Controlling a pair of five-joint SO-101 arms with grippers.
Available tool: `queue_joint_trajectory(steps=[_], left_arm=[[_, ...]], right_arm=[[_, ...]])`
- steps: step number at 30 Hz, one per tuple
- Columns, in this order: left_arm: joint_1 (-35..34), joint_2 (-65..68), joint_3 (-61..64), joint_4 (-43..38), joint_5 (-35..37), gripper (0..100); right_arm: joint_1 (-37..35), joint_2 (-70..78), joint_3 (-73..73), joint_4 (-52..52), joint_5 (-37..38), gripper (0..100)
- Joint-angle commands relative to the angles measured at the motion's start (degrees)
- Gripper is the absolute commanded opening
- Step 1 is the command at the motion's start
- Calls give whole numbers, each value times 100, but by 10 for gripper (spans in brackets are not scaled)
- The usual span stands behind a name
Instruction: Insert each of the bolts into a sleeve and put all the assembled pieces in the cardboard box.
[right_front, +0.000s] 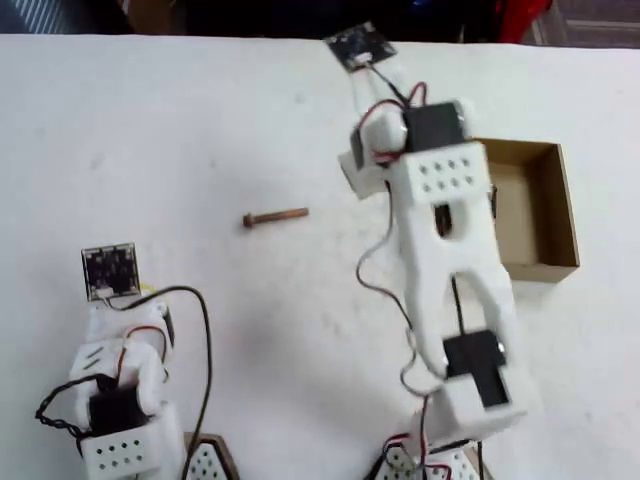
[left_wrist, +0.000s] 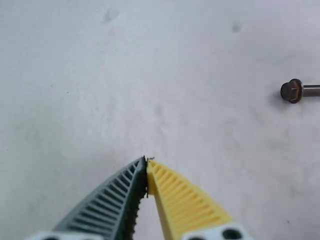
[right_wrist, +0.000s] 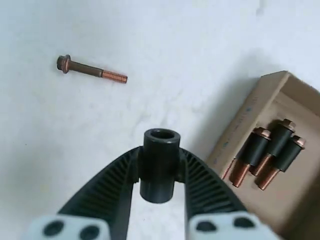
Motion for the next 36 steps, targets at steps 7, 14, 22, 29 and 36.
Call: queue_joint_trajectory(steps=[7, 14, 22, 29, 36], left_arm=[[31, -48, -9, 9, -44, 20], [127, -48, -9, 9, -44, 20], [127, -48, -9, 62, -44, 20], [127, -48, -9, 167, -44, 20], [127, -48, -9, 158, -44, 20]], right_arm=[[48, -1965, 193, 409, 26, 17], [48, -3451, 1758, 312, 26, 18], [75, -5552, 4158, -778, 44, 18], [75, -7486, 6585, -2149, 18, 18], [84, -8567, 7912, -2695, 18, 17]])
